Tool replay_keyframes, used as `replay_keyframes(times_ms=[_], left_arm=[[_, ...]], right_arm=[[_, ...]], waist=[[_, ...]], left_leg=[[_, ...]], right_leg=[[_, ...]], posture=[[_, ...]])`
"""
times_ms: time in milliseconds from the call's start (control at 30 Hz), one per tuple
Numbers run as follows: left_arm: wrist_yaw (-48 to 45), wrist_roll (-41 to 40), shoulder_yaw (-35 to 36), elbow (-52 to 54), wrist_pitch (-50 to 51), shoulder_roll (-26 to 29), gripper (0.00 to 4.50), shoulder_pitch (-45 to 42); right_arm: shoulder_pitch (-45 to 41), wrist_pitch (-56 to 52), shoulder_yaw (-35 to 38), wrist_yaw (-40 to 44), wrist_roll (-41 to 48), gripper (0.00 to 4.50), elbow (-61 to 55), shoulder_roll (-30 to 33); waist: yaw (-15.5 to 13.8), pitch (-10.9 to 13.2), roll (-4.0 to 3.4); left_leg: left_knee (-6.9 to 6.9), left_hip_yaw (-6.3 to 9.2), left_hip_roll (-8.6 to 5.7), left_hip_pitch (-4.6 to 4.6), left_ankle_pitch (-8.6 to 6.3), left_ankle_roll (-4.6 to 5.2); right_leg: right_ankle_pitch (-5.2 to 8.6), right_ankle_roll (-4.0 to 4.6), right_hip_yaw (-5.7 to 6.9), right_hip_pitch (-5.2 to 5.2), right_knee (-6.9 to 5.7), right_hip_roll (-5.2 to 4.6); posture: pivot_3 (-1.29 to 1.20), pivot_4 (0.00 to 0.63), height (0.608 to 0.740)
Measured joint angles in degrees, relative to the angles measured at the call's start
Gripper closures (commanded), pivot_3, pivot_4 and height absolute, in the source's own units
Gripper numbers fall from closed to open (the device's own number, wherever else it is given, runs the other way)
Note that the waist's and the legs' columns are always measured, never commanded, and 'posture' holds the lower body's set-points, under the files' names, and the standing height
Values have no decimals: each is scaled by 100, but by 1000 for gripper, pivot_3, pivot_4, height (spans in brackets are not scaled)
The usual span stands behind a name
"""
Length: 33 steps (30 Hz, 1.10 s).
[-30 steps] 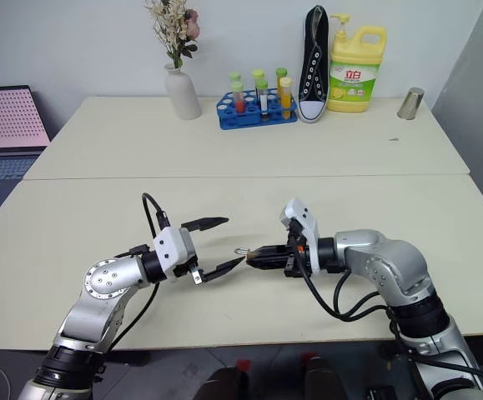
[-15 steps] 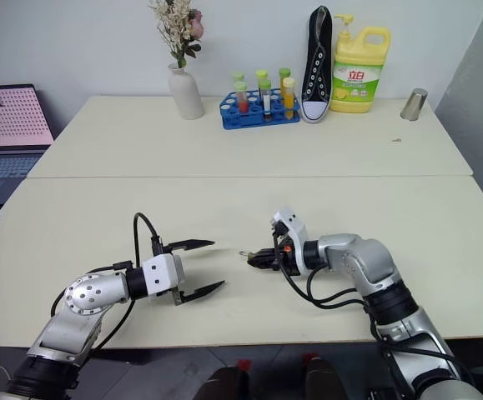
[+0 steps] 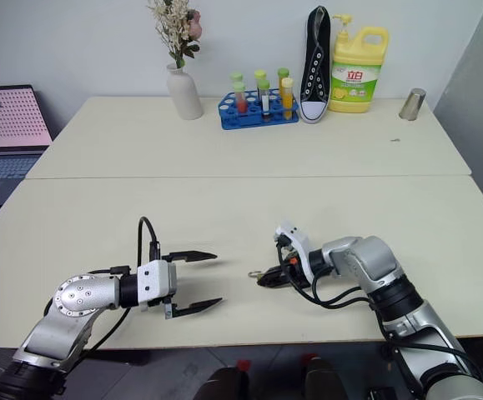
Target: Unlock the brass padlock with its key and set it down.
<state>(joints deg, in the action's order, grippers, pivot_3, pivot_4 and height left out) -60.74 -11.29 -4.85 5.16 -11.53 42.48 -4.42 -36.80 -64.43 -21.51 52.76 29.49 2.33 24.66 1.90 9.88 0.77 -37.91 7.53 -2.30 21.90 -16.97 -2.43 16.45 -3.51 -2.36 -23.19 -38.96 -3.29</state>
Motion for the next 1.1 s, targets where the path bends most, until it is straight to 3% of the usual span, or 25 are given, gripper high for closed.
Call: replay_keyframes(times_ms=[300, 600, 900, 1100], left_arm=[[-18, -27, -54, 92, 156, -56, 0, -60], [157, -426, -42, 660, 1316, -120, 0, -53], [75, -526, 95, 1156, 1989, 319, 0, 33], [-116, -680, 133, 1278, 2390, 438, 0, -116]], right_arm=[[38, -22, -165, 53, 76, 1471, -500, 302], [517, 1382, -365, 215, -671, 1471, -1397, 1640], [1825, 2606, 1250, 618, -667, 1471, -2763, 2895], [2314, 2675, 1652, 831, -436, 1471, -3258, 3155]], waist=[[-15, -3, -1], [-27, -4, 2], [-17, -3, 2], [-7, -2, 3]], left_leg=[[-4, 3, 1, -1, 0, 0], [-5, 3, 0, 1, 0, 1], [-1, -1, 4, 5, 0, 1], [-3, -6, 5, 1, 0, 1]], right_leg=[[0, 0, 2, 4, -1, -1], [1, -2, 6, 8, 1, -9], [1, -2, 4, 6, 4, 2], [1, -2, 2, 10, 3, 10]], posture=[[0, 150, 740], [0, 150, 740], [0, 150, 740], [0, 150, 740]])
